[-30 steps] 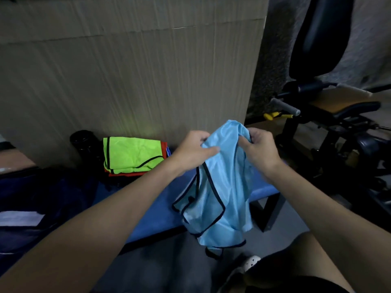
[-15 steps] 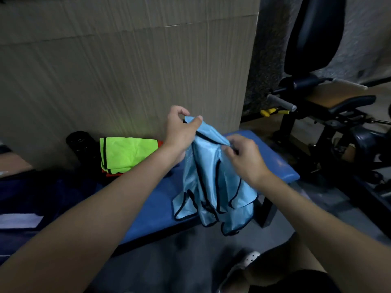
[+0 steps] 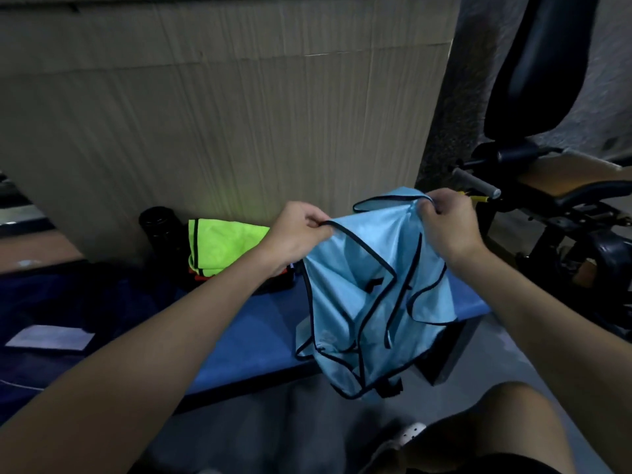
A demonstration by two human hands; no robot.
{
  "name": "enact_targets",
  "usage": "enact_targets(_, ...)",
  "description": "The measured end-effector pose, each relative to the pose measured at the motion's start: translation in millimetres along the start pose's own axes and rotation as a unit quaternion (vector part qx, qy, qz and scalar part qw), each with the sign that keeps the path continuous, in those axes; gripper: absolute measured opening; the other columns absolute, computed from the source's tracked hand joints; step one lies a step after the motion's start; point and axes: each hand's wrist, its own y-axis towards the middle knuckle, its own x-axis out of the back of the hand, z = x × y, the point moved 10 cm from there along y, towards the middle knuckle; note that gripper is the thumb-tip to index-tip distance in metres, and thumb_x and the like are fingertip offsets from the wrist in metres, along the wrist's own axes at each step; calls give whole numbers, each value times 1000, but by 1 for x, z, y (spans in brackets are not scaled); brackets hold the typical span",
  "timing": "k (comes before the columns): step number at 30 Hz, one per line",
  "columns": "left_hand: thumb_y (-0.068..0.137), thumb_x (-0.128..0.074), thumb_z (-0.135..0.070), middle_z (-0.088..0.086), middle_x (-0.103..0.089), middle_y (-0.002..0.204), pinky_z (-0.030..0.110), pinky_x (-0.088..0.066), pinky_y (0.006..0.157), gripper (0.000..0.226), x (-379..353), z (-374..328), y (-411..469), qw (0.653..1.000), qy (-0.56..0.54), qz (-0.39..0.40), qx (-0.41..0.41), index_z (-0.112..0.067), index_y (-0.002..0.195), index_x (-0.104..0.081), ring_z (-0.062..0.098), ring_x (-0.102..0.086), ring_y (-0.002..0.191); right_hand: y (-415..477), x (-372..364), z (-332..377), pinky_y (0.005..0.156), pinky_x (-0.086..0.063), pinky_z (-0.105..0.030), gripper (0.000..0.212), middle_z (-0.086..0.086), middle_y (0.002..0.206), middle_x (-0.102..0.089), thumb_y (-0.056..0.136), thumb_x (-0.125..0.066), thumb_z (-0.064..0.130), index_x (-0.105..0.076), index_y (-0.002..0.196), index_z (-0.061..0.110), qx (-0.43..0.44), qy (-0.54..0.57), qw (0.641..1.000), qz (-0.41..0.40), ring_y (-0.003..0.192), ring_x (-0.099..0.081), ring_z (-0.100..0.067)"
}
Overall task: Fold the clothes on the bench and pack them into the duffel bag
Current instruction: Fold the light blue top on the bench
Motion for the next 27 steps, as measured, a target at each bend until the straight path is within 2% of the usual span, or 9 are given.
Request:
enact_targets(3, 90, -67, -5, 18, -74, 90, 30, -50, 72, 6, -9, 2, -7, 999, -41, -26, 12, -4, 92, -72, 17, -64, 74, -2, -21, -10, 62, -46, -35, 21, -14, 74, -58, 90, -52, 22, -60, 86, 4, -36, -68, 994, 73, 71, -58, -31)
enact_targets(6, 90, -66, -4, 16, -75, 90, 30, -51, 73, 7, -16, -7, -10, 995, -91, -47, 14, -3, 93, -73, 17, -65, 75, -21, -47, 2, 96, -47, -45, 42, -8, 113, -55, 82, -66, 29, -57, 122, 18, 1, -140, 974, 180, 111, -53, -28)
enact_targets(9, 88, -65, -2, 14, -75, 90, 32, -54, 78, 10, -20, -22, -11, 990, -128, -56, -3, -3, 93, -74, 17, -67, 78, -55, -74, 30, 92, -49, -27, 28, -2, 108, -66, 88, -70, 14, -64, 115, 11, 33, 15, 947, 319, 104, -62, -15)
enact_targets(11, 89, -63, 0, 9, -74, 86, 32, -55, 83, 12, -21, -35, -13, 989, -138, -45, -14, -8, 91, -73, 15, -67, 79, -66, -81, 34, 90, -55, -34, 18, -7, 106, -73, 91, -67, 15, -69, 107, 7, 46, 30, 932, 358, 100, -68, -17)
enact_targets(14, 90, -58, 8, 8, -71, 86, 31, -55, 80, 22, -14, -49, -9, 985, -170, 9, -21, -9, 91, -71, 16, -65, 79, -55, -71, 35, 78, -57, -45, 17, -15, 96, -73, 95, -62, 15, -68, 98, 0, 62, 37, 951, 299, 84, -69, -20)
enact_targets(18, 90, -57, 13, 11, -70, 92, 20, -39, 54, 24, 20, -55, 4, 987, -159, 16, -21, -7, 97, -69, 13, -57, 71, -33, -42, 42, 59, -43, -33, 27, -9, 71, -56, 93, -65, 20, -59, 83, -5, 69, 51, 979, 183, 64, -52, -16)
enact_targets(22, 91, -67, -2, 12, -72, 108, 26, -50, 68, 23, 24, -51, 3, 993, -112, 36, -16, -11, 112, -64, 16, -64, 87, -19, -27, 44, 57, -44, -39, 37, -14, 69, -54, 93, -64, 27, -54, 83, -7, 43, 86, 986, 133, 62, -53, -22)
enact_targets(25, 89, -74, -24, -8, -71, 110, 35, -53, 87, 31, -14, -27, -12, 988, -21, 151, 8, -27, 116, -60, 8, -65, 104, -16, -21, 46, 59, -53, -52, 35, -26, 79, -65, 92, -64, 28, -58, 85, -6, 28, 92, 990, 105, 66, -64, -35)
enact_targets(27, 88, -76, -25, -11, -73, 106, 32, -51, 88, 30, -45, -15, -25, 976, -16, 217, 12, -29, 114, -62, 4, -65, 99, -16, -21, 48, 62, -53, -58, 36, -31, 85, -65, 91, -64, 28, -59, 86, -7, 26, 98, 991, 92, 73, -65, -45)
